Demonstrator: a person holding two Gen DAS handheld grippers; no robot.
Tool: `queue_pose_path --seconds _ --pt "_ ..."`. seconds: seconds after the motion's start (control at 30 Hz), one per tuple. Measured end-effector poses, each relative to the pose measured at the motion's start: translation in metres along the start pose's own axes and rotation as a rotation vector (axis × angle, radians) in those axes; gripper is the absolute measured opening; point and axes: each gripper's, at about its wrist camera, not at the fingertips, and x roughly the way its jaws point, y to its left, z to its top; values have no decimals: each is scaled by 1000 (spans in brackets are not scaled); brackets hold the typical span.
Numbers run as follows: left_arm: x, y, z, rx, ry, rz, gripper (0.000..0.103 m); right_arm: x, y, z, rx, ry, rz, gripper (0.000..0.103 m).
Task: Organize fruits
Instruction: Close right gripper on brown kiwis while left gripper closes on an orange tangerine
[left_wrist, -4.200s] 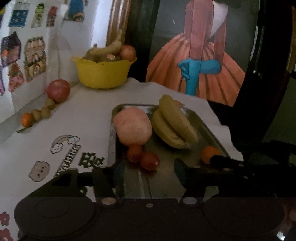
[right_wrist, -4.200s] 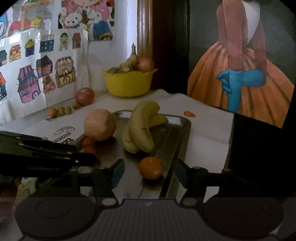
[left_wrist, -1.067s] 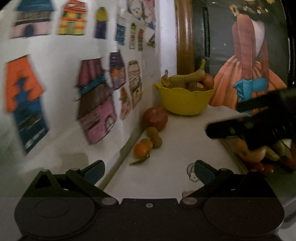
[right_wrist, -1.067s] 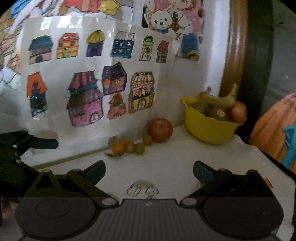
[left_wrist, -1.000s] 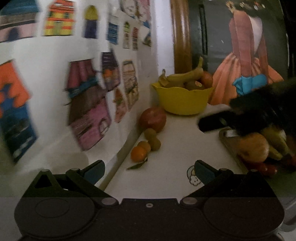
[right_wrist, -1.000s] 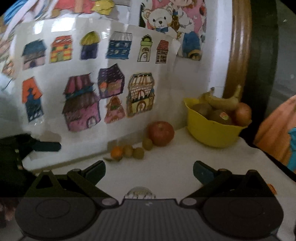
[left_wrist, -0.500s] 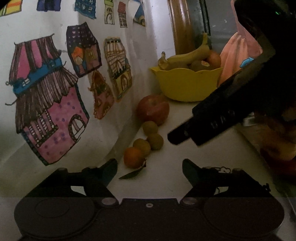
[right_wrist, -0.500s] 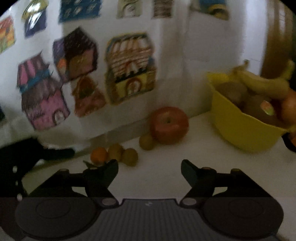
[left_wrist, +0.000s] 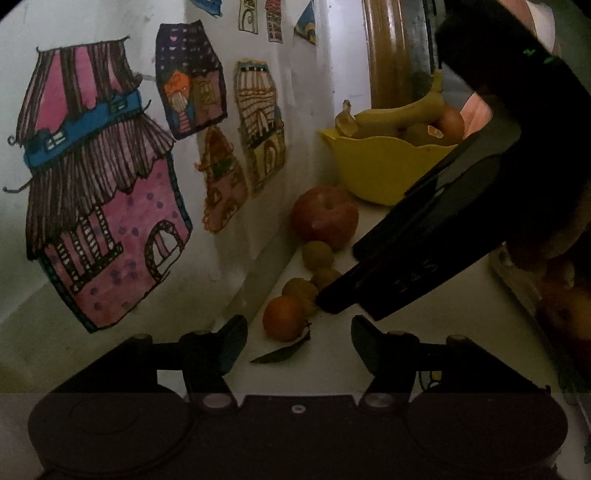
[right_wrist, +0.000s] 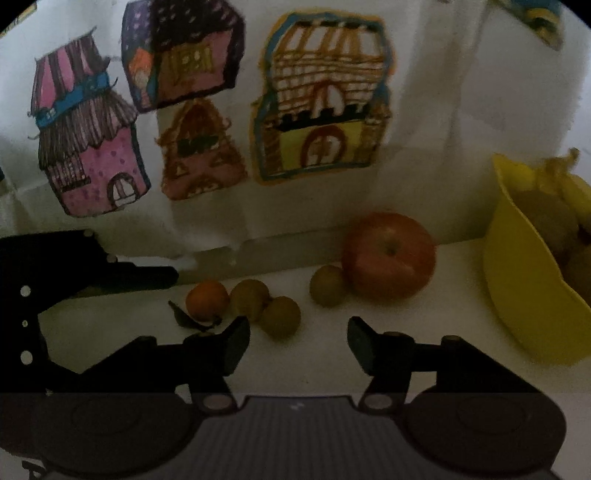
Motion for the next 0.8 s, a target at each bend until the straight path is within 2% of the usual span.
queue_pose_path --seconds 0.23,0.3,0.4,0.5,0.57,0.8 --pt "0 9 -2 -49 9 -25 64 8 -1 3 11 -7 104 51" --pt "0 12 -2 -61 11 -28 60 10 -1 3 22 6 122 46" --pt "-1 14 -3 -72 14 -33 54 12 0 6 45 12 146 44" --pt "-2 17 -4 -92 12 -33 49 11 -3 5 56 11 151 42" --pt "-2 20 -4 -106 12 -33 46 10 -4 4 61 14 146 31" --pt "-2 23 -4 -120 16 -48 43 2 2 -4 43 31 98 31"
